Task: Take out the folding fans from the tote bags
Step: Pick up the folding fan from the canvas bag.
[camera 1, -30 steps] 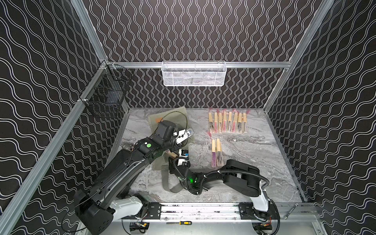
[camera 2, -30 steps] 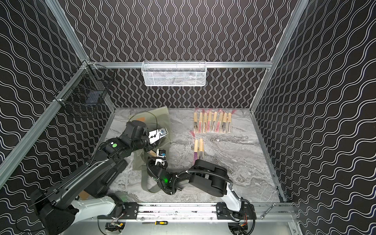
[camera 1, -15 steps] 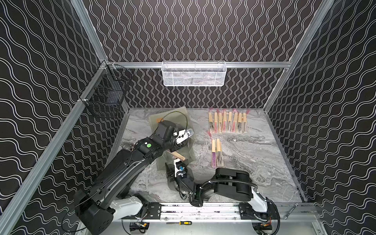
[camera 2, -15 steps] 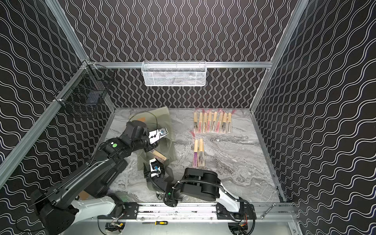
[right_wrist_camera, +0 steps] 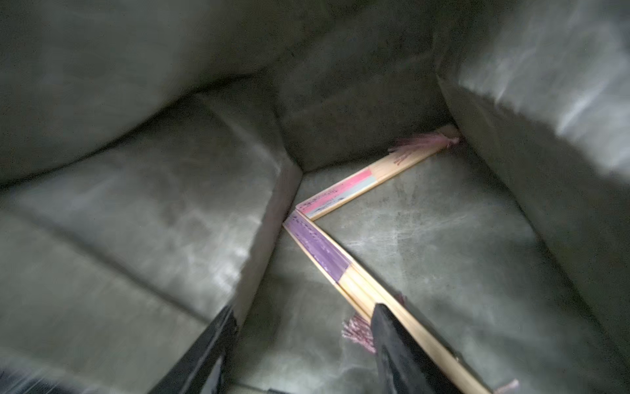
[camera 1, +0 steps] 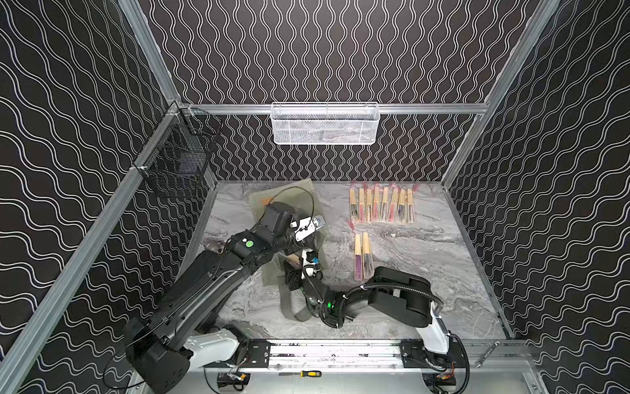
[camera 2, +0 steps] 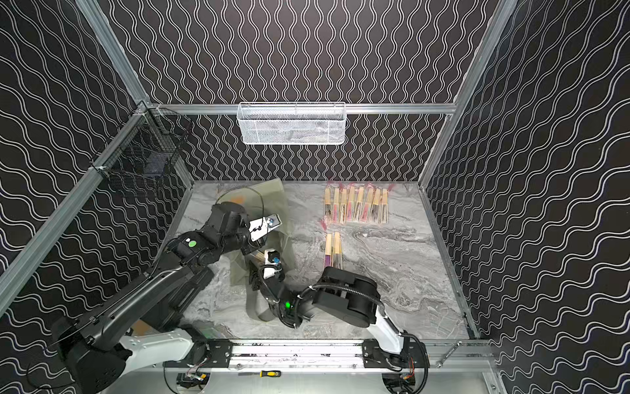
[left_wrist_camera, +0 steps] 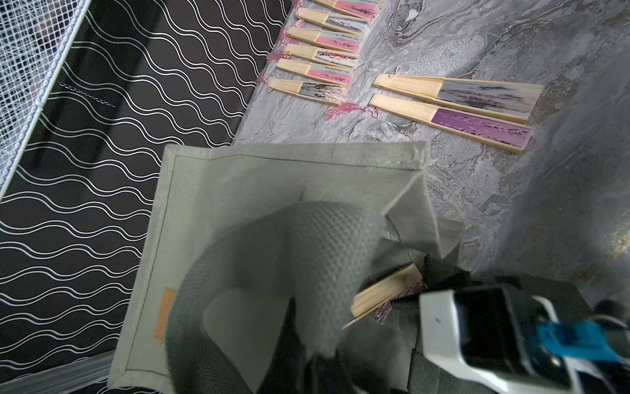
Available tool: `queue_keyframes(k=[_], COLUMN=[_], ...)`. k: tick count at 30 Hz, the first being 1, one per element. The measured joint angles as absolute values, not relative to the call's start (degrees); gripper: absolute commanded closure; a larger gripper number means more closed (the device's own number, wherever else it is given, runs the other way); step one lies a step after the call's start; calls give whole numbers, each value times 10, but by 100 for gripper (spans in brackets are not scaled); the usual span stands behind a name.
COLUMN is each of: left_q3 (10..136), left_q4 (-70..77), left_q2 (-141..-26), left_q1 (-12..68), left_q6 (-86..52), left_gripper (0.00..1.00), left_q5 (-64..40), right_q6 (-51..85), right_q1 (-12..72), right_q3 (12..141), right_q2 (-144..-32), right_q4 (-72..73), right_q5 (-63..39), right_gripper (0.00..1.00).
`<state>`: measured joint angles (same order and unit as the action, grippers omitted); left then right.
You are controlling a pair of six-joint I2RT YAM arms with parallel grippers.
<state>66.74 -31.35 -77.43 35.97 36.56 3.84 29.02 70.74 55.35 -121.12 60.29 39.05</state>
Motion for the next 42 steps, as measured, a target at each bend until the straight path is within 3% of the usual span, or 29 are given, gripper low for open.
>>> queue_keyframes(k=[10,21,42], left_q3=[668,668,668], left_q4=[-306,-310,-310], left_q2=[-775,-774,-774], left_q1=[359,360,360], left_q6=[366,365,365], left_gripper=[100,100,100], left_q5=[43,38,36], right_q6=[575,814,1012], right_q1=[663,641,629], right_q3=[689,749,775], right_q2=[-1206,-1237,-1240], right_q4=[366,260,136], right_q5=[301,237,180], right_gripper=[41,41,41])
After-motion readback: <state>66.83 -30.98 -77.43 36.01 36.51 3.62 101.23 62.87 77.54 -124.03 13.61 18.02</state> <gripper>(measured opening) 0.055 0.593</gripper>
